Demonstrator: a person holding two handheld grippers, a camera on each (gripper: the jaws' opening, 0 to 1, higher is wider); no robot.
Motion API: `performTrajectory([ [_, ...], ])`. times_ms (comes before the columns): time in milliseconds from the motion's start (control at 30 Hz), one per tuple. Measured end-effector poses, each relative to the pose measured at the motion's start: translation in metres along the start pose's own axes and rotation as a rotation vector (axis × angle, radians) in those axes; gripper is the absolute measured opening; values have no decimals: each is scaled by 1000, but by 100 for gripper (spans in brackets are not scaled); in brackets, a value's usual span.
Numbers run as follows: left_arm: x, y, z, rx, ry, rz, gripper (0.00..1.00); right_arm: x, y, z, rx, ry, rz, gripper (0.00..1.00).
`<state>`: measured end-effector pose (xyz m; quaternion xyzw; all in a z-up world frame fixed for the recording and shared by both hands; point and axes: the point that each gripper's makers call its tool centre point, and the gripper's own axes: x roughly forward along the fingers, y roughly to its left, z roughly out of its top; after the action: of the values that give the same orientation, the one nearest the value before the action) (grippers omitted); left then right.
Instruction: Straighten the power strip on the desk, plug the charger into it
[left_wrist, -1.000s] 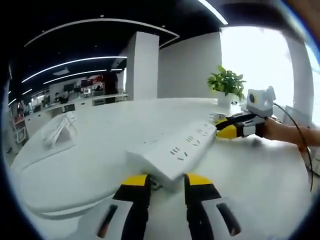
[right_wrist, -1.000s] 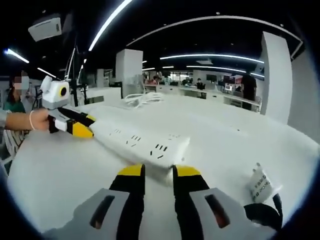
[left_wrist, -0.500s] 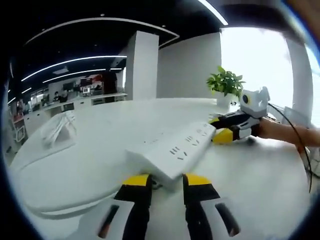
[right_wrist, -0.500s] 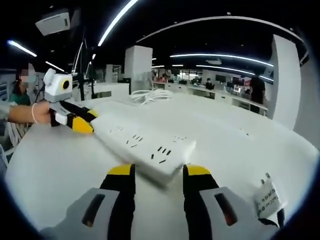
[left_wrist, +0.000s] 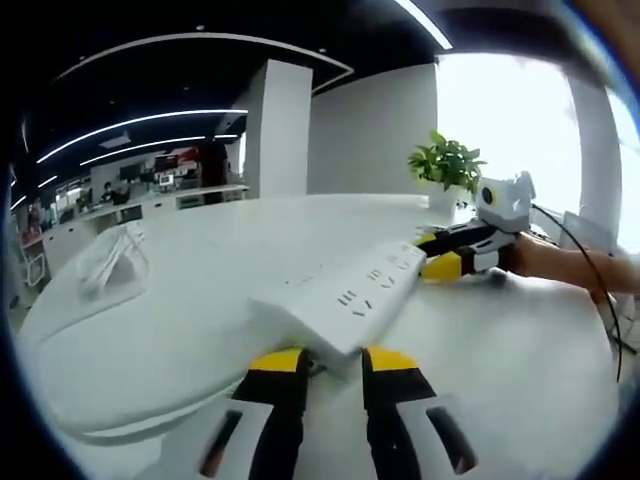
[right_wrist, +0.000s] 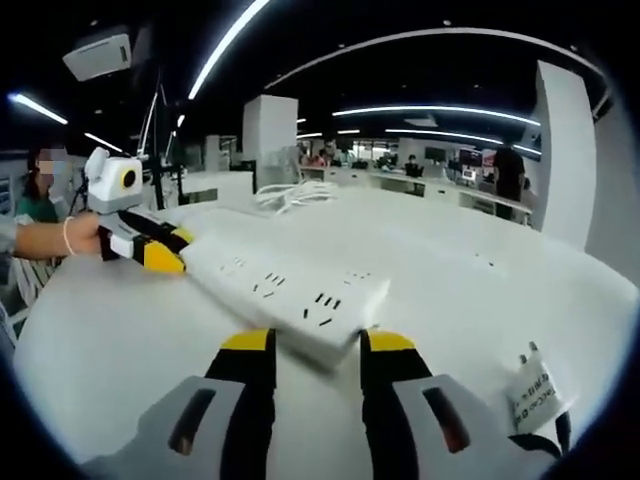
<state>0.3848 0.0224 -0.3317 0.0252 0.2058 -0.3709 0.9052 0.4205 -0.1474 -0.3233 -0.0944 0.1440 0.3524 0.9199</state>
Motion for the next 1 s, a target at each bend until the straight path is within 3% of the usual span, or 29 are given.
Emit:
performTrajectory([
  [367,6,5,2,25,4,-4,21,-2,-6,2,69,-21,-43,28],
  [1000,11,6,5,62,4,-35,21,-13,-2,-1,86,-24,-102,26],
])
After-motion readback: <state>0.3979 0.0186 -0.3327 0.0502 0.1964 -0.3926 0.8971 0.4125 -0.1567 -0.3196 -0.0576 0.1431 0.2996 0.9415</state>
